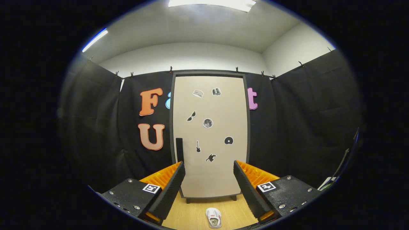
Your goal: Open the shoe cabinet door, grab the shoes and put them into the shoe cabinet, then close the shoe cabinet door.
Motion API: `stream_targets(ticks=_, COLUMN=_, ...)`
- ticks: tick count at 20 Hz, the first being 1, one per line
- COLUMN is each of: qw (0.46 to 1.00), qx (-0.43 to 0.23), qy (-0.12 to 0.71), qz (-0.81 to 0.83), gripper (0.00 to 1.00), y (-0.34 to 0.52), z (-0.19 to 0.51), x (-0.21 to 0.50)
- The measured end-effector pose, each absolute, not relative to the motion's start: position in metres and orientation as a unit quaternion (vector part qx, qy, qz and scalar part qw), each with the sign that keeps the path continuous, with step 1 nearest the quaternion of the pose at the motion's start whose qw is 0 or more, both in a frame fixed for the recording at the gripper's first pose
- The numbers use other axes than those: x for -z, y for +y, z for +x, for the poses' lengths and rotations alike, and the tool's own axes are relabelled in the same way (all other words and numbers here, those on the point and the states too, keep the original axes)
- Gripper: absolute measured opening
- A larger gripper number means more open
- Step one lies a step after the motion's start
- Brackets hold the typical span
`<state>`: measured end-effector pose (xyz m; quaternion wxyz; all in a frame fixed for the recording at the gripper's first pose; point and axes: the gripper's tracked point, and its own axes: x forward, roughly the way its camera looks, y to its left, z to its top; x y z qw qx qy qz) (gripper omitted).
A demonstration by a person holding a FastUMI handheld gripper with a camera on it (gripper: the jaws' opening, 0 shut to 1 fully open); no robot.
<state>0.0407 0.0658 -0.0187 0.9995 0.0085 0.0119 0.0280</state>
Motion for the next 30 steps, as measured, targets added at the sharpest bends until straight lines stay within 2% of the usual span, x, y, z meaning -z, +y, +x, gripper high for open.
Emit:
stream_targets(ticks=9, qw=0.999, qx=-0.035, qy=0.017, qz=0.020, gripper=0.94, y=0.108, z=0.078, x=0.035)
stream_targets(ticks=20, qw=0.997, qx=-0.069, qy=0.020, qz=-0.015, gripper=0.95, y=0.159, z=0.183, x=0.072)
stream_targets(ticks=25, qw=0.996, qx=-0.085, qy=0.035, qz=-0.018, gripper=0.90, y=0.184, z=0.232, x=0.094)
stream_targets(ticks=30, qw=0.994, qx=-0.094, qy=0.048, qz=-0.016, gripper=0.80, y=0.203, z=0.276, x=0.113)
